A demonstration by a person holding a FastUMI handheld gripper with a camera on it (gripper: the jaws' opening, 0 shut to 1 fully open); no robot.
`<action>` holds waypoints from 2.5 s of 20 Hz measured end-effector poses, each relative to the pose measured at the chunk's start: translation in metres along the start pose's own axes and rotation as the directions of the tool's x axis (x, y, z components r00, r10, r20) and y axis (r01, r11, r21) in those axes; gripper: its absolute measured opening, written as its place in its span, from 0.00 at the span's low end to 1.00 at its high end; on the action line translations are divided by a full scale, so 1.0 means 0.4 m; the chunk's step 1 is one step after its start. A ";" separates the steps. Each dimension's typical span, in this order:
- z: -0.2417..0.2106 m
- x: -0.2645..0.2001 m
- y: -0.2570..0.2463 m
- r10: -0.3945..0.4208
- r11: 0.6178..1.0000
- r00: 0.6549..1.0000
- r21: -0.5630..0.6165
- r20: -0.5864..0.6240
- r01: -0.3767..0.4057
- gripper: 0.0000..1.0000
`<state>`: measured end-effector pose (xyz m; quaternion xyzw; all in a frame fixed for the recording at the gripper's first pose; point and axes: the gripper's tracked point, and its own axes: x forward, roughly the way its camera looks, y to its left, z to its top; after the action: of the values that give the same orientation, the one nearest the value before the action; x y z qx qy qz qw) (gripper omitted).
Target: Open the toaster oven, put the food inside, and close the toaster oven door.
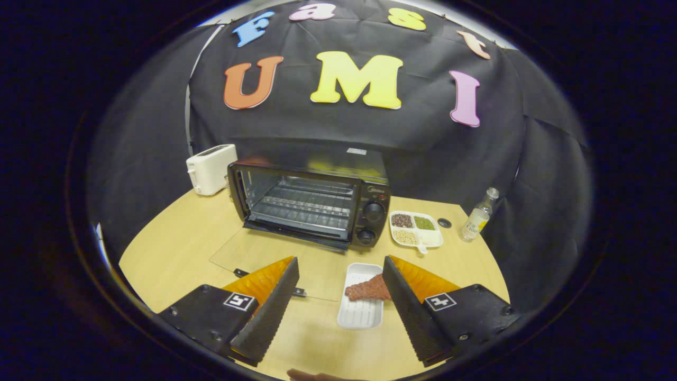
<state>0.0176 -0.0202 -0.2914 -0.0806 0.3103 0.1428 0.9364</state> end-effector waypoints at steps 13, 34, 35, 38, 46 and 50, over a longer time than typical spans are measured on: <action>-0.116 0.138 -0.213 0.323 0.928 0.908 0.276 -0.267 -0.250 0.93; -0.037 0.005 -0.224 0.260 0.949 0.948 0.231 -0.184 -0.215 0.10; -0.018 -0.013 -0.214 0.231 0.963 0.959 0.182 -0.165 -0.200 0.10; 0.020 -0.064 -0.149 0.200 0.978 0.973 0.083 -0.117 -0.191 0.10; 0.087 -0.031 0.045 0.127 0.992 0.992 0.017 0.011 -0.127 0.10; 0.094 0.044 0.118 0.099 0.995 0.994 0.005 0.050 -0.100 0.10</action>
<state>0.0371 0.0374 -0.2750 -0.0577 0.2909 0.1900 0.9359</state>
